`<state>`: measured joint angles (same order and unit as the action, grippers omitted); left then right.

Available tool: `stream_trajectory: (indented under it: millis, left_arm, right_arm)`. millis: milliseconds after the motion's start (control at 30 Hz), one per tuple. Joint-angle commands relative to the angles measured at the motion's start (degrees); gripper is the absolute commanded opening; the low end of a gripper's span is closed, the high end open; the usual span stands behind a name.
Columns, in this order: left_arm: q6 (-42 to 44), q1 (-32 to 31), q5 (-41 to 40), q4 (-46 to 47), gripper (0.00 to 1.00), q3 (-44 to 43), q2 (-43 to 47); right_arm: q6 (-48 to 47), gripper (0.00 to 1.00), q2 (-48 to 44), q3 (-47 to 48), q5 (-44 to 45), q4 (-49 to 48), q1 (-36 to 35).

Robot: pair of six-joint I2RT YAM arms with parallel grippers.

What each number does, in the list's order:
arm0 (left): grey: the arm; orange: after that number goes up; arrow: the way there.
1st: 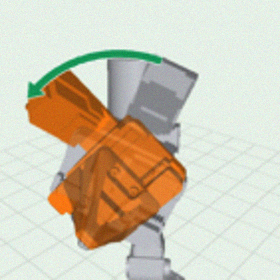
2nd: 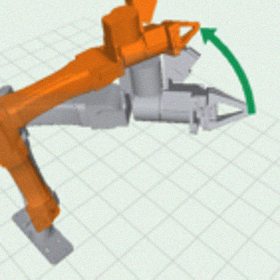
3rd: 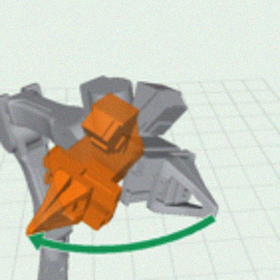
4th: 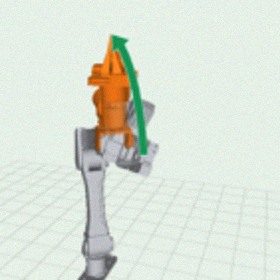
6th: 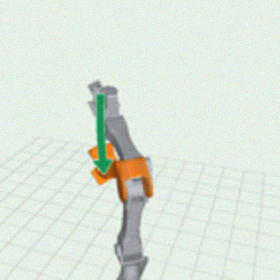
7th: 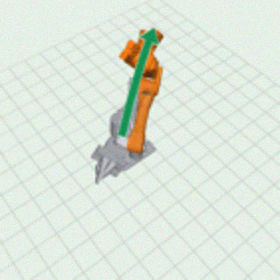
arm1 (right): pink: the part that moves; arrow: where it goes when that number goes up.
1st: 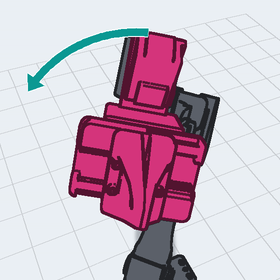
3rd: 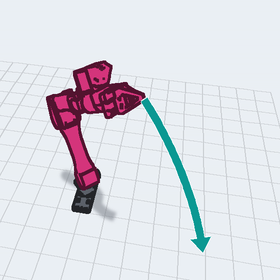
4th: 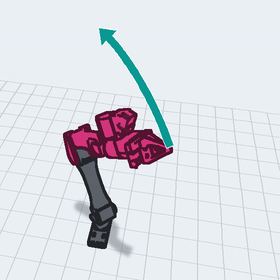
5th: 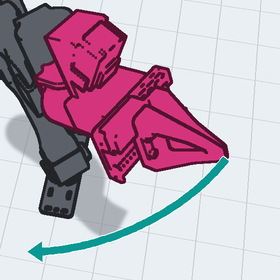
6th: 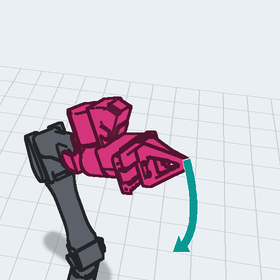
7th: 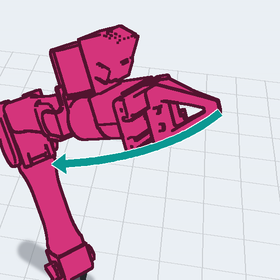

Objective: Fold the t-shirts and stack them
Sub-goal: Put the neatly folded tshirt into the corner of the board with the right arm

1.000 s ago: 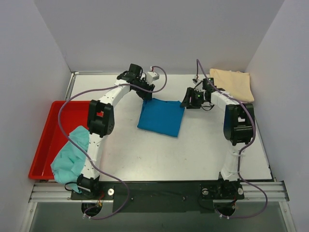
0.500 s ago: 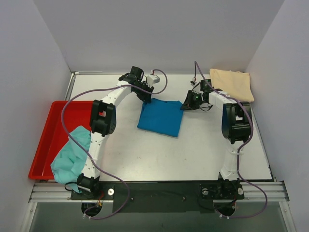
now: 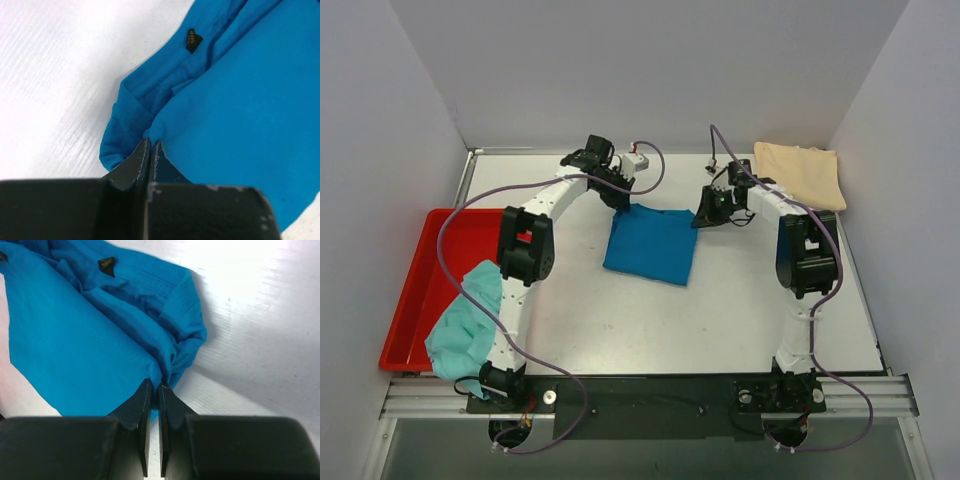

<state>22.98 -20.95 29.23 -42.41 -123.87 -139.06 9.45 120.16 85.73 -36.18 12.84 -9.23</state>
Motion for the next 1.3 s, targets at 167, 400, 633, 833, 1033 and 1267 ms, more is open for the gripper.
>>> stream_trajectory:
  millis: [167, 400, 633, 833, 1033, 1267]
  left_arm:
    - [2.06, 1.97, 3.64, 3.22, 0.32, 6.19, 9.78]
    - [1.81, 2.84, 3.37, -1.96, 0.47, 0.23, 2.76]
    - [-3.73, 4.69, 2.31, -2.5, 0.49, -7.34, -2.35]
    - [-4.79, 4.43, 3.19, -4.78, 0.45, -9.37, -4.02]
    - [-2.59, 2.85, 3.2, -3.47, 0.38, -4.8, -1.56]
    - [-2.77, 2.23, 3.2, -6.53, 0.0, -6.2, -1.74]
  right_arm:
    - [-2.69, 0.0, -4.85, 6.29, -9.77, -4.13, -2.01]
    - [-2.42, 0.0, 0.68, 9.54, -10.49, -3.0, -2.11]
    - [-2.77, 0.0, 2.1, 9.45, -9.87, -2.91, -2.19]
    - [-4.09, 0.0, 1.66, 8.84, -8.82, -1.86, -2.1]
    - [-4.79, 0.0, 1.57, 9.01, -8.02, -0.71, -2.1]
    - [-4.62, 0.0, 1.31, 9.19, -8.03, -0.71, -2.1]
